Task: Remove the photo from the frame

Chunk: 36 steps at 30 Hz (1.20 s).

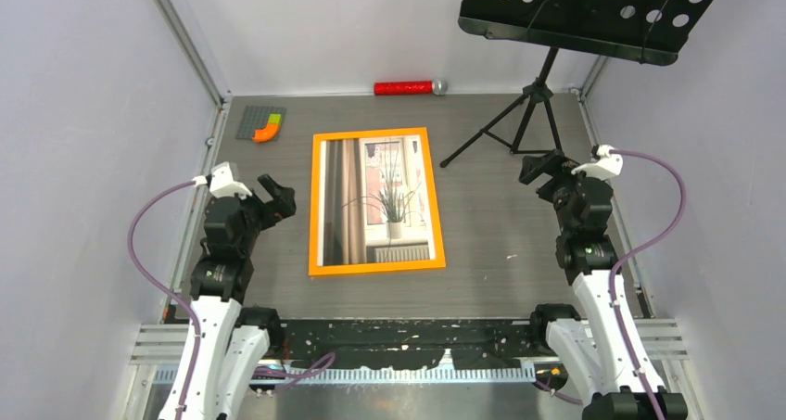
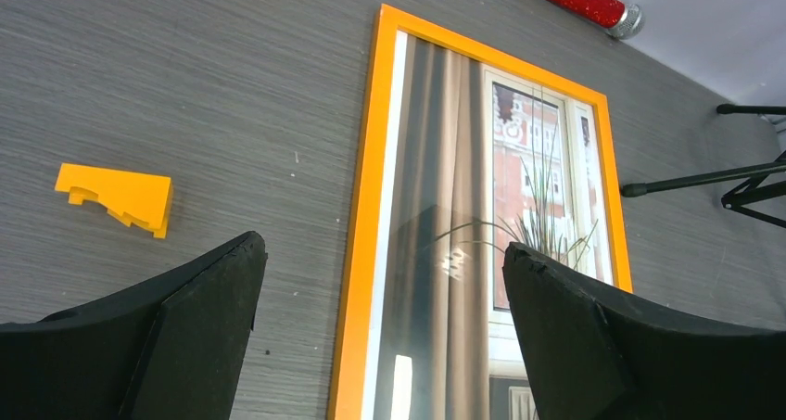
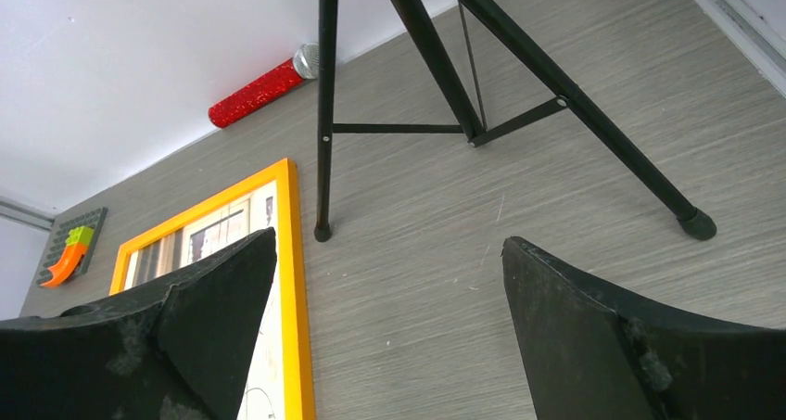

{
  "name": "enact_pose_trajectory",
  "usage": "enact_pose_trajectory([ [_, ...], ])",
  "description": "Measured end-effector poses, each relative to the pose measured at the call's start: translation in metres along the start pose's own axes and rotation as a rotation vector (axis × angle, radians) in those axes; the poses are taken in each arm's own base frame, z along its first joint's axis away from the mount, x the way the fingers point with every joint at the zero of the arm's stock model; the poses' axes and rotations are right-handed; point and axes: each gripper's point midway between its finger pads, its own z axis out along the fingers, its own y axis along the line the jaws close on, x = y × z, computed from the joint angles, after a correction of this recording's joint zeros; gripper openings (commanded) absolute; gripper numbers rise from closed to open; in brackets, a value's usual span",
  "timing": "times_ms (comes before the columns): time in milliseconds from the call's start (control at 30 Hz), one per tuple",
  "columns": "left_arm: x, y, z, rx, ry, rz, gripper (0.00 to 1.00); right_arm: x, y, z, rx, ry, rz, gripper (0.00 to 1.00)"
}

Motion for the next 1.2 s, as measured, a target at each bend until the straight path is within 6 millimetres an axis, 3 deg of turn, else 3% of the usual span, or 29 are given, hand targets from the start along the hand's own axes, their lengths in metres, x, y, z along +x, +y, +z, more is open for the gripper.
enact_pose_trajectory([
  [467,0.0,0.0,0.0,0.001,0.002,0.002,0.99,-0.008,0.011,0.001,-0.051,-0.03,0.002,0.96],
  [667,0.008,-0.005,0.003,0.028,0.04,-0.001,0.99,0.004,0.01,0.008,-0.063,0.018,-0.015,0.96],
  [933,0.03,-0.008,0.021,0.033,0.179,-0.003,0.99,0.034,0.016,0.014,-0.105,0.193,-0.055,0.96],
  [1200,0.082,0.005,0.051,-0.063,0.476,0.03,0.97,0.04,0.039,0.01,-0.225,0.251,-0.046,0.96],
])
